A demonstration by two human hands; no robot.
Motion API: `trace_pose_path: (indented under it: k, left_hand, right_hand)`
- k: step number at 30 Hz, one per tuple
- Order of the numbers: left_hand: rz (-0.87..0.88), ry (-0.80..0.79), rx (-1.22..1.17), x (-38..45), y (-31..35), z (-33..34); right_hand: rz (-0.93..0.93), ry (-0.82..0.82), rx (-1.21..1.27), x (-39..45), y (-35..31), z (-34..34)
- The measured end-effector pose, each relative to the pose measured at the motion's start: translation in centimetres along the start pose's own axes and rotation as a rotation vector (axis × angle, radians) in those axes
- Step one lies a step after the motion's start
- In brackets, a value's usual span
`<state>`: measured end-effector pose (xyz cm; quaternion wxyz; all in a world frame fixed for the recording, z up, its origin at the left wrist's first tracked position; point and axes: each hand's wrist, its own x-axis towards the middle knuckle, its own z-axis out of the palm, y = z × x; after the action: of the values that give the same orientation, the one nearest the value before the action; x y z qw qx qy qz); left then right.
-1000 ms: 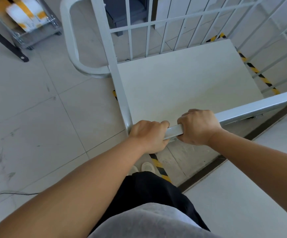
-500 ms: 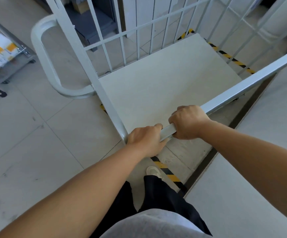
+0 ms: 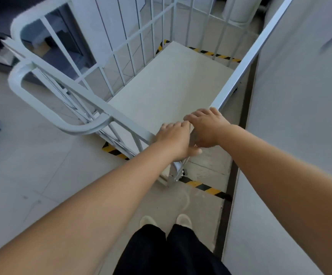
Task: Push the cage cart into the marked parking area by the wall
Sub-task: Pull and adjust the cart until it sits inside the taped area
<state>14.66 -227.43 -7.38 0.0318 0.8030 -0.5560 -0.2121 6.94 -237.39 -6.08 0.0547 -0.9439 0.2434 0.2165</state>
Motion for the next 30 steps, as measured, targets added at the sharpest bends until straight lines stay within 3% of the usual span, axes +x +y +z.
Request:
trace_pose_path:
  k: [4, 9, 18, 25, 30]
  left_hand:
    - [0.052, 0.014, 0.132, -2.0, -2.8, -1.2]
    - [-0.011, 0.019, 0.148, -5.2, -7.0, -2.8]
    - [-0.06, 0.092, 0.201, -6.8, -16.8, -5.9]
    - [0.049, -0.004, 0.289, -6.7, -25.7, -7.5]
    - [0.193, -0.118, 0.336, -6.1, -27.5, -7.4]
  right_hand:
    - [0.045, 0.004, 0.162, -1.3, -2.4, -0.2]
    - [0.005, 0.094, 0.328, -2.3, -7.2, -0.9]
    - [0.077, 0.195, 0.439, 0.8, -16.5, -2.4]
    - [0.334, 0.297, 0.452, 6.9, -23.6, -3.8]
    - [0.549, 0.32, 0.413, 9.0, -24.8, -2.7]
